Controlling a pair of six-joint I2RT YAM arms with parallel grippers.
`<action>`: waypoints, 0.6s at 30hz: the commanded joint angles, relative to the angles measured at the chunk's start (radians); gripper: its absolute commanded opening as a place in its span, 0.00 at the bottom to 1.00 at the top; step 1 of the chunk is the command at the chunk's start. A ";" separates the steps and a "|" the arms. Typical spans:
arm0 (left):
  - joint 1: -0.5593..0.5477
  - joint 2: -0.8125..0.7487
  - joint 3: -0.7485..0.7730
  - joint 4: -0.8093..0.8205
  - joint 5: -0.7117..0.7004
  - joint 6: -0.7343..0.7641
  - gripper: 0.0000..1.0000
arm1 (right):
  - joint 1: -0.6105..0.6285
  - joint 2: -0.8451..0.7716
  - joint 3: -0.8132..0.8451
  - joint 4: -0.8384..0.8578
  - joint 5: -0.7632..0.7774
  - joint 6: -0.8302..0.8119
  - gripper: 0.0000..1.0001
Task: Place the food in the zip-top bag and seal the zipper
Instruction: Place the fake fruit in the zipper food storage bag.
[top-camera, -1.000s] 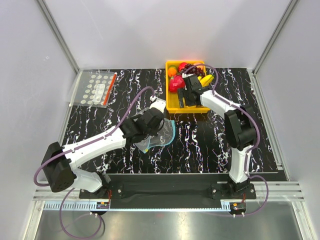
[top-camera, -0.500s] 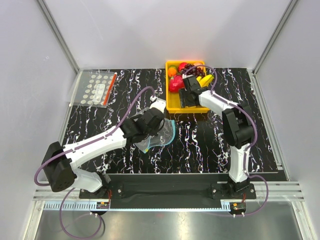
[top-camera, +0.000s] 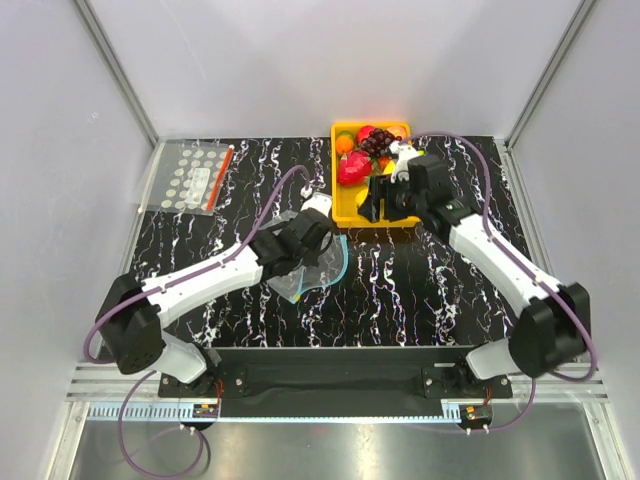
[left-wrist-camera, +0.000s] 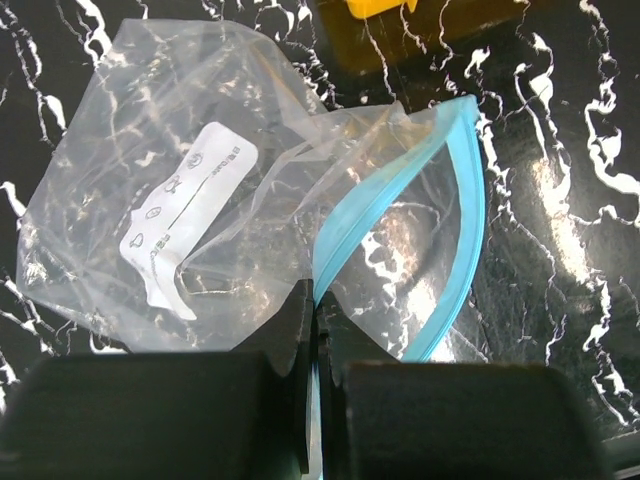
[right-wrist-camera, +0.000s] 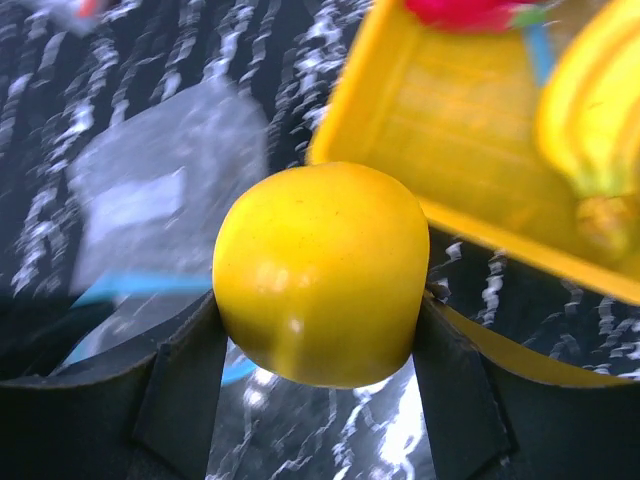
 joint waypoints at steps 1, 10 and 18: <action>0.023 0.028 0.074 0.049 0.035 -0.021 0.00 | 0.016 -0.101 -0.112 0.032 -0.233 0.026 0.45; 0.044 0.053 0.148 0.032 0.079 -0.027 0.00 | 0.108 -0.236 -0.257 0.069 -0.339 0.084 0.44; 0.043 -0.017 0.157 0.012 0.208 -0.056 0.00 | 0.163 -0.128 -0.268 0.245 -0.322 0.175 0.43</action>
